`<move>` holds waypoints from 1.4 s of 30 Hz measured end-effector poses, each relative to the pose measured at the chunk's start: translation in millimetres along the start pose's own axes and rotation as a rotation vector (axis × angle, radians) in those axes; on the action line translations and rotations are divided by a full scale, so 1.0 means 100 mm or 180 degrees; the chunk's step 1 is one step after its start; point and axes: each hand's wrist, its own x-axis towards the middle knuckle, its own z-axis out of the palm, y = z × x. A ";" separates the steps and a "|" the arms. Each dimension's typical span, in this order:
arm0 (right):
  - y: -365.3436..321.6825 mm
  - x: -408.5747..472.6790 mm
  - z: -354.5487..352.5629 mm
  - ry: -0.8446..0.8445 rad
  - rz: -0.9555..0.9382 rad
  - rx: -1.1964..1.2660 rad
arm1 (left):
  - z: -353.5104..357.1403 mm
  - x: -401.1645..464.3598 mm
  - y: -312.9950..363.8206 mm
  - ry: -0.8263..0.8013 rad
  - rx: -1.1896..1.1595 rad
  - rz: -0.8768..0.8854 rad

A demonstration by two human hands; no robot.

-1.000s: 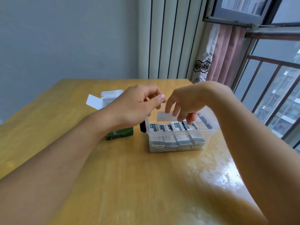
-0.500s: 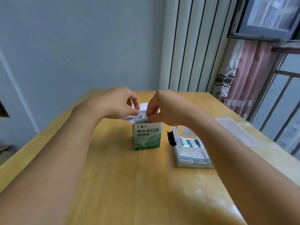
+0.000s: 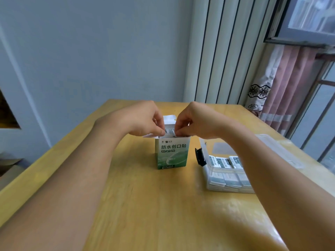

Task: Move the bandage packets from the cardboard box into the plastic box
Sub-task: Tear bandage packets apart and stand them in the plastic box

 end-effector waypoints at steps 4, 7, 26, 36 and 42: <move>0.00 0.01 -0.03 0.0023 -0.0017 0.0340 | 0.05 0.03 0.04 0.0066 -0.0076 -0.0018; 0.02 0.01 -0.02 0.0022 -0.0071 0.0244 | 0.08 0.05 0.03 0.0083 -0.0141 -0.0001; 0.06 0.01 -0.04 -0.0014 0.0222 0.0729 | 0.06 0.05 0.02 0.0330 -0.0259 0.0219; 0.08 -0.01 -0.10 0.0270 0.0236 0.0960 | 0.06 0.10 -0.02 0.0465 -0.1394 0.0169; 0.12 -0.01 -0.13 0.0475 0.0115 0.0942 | 0.09 0.11 -0.01 0.0555 -0.1699 -0.0073</move>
